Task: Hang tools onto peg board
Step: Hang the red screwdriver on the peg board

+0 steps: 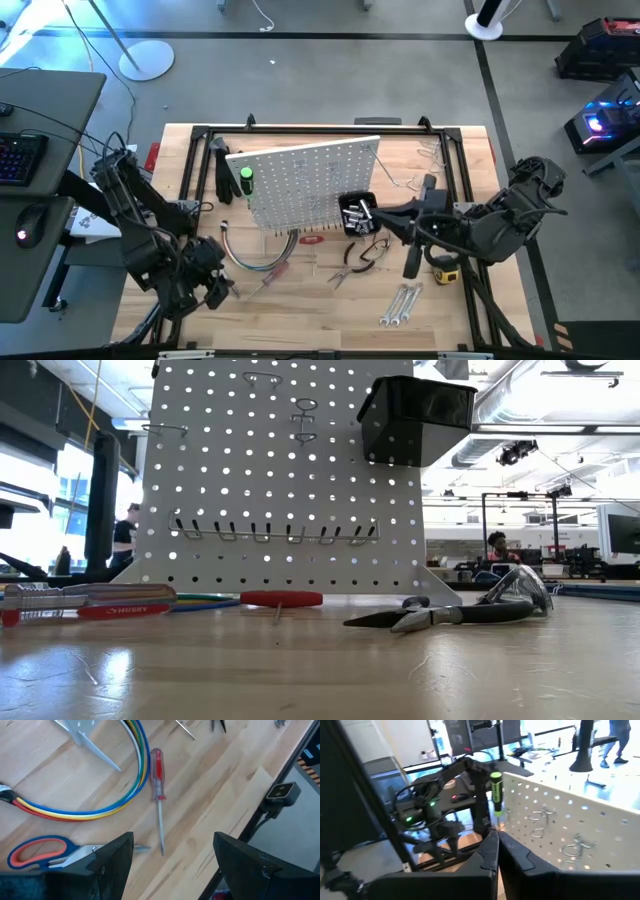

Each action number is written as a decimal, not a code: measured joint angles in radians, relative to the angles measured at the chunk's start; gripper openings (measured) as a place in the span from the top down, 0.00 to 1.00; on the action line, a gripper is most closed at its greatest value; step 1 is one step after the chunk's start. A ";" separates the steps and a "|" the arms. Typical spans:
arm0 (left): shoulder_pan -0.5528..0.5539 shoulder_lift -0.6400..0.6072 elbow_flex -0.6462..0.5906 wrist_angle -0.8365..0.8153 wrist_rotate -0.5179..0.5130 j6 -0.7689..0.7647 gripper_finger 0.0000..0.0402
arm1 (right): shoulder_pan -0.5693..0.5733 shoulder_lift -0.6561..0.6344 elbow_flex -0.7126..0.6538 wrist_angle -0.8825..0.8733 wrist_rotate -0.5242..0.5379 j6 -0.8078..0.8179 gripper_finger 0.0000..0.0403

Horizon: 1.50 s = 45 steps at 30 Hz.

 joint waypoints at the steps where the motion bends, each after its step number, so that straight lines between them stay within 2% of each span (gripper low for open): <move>1: 0.000 0.003 0.000 0.001 0.000 -0.005 0.33 | 0.000 0.000 0.000 0.000 0.011 0.000 1.00; 6: 0.000 0.010 0.000 0.009 -0.001 -0.012 0.33 | 0.000 0.000 0.000 0.000 0.034 0.009 1.00; 8: 0.007 0.010 0.000 0.014 -0.008 -0.030 0.33 | 0.000 0.000 0.000 0.002 0.005 0.054 1.00; 13: 0.013 0.010 0.000 0.019 -0.022 -0.031 0.33 | 0.000 0.003 0.000 0.042 -0.358 0.103 1.00; 16: 0.013 0.010 0.000 0.020 -0.048 -0.029 0.33 | 0.001 0.006 0.000 0.033 -0.469 0.189 1.00; 19: 0.013 0.010 0.000 0.020 -0.055 -0.015 0.33 | 0.004 0.008 0.000 0.002 -0.523 0.279 1.00; 23: 0.013 0.009 0.000 0.024 -0.054 -0.012 0.33 | 0.011 0.009 0.000 -0.014 -0.519 0.313 1.00; 30: 0.013 0.008 0.000 0.026 -0.047 -0.012 0.33 | 0.010 0.009 0.000 -0.001 -0.420 0.226 1.00; 42: 0.013 0.008 0.000 0.040 -0.039 -0.010 0.33 | 0.007 0.009 0.000 0.000 -0.408 0.202 1.00; 45: 0.013 0.008 0.000 0.041 -0.008 -0.008 0.33 | 0.007 0.009 0.000 0.000 -0.390 0.202 1.00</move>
